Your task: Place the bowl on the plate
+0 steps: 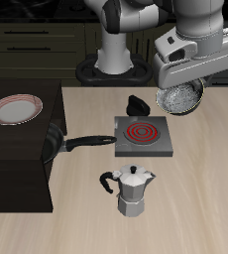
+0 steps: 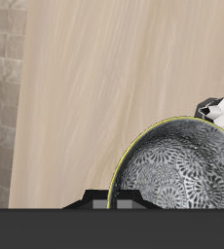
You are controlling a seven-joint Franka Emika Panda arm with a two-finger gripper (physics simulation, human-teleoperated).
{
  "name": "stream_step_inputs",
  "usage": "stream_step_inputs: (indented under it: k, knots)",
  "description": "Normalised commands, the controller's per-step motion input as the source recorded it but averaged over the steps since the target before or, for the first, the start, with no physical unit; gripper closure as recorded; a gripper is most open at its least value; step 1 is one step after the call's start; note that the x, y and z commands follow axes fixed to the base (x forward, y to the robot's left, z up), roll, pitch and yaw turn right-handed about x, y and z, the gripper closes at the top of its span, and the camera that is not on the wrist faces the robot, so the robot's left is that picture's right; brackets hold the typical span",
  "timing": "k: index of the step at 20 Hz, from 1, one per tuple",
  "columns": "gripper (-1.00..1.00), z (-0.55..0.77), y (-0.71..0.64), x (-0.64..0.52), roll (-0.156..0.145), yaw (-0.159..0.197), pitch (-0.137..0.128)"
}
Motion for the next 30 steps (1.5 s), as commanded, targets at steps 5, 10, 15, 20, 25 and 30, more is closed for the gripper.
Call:
stream_step_inputs:
  k: [5,10,15,20,25,30]
  knots:
    - [1.00,0.27,-0.25,-0.21,-0.037,-0.001,-0.018]
    - [1.00,0.21,-0.34,-0.18,-0.051,0.080,-0.012]
    - [1.00,0.14,-0.40,-0.07,-0.046,0.017,-0.004]
    - [1.00,0.24,-0.55,-0.11,-0.020,-0.042,-0.031]
    - [1.00,0.14,-0.44,-0.14,-0.001,-0.026,-0.023]
    - [1.00,0.05,-0.46,-0.14,0.006,-0.031,0.005]
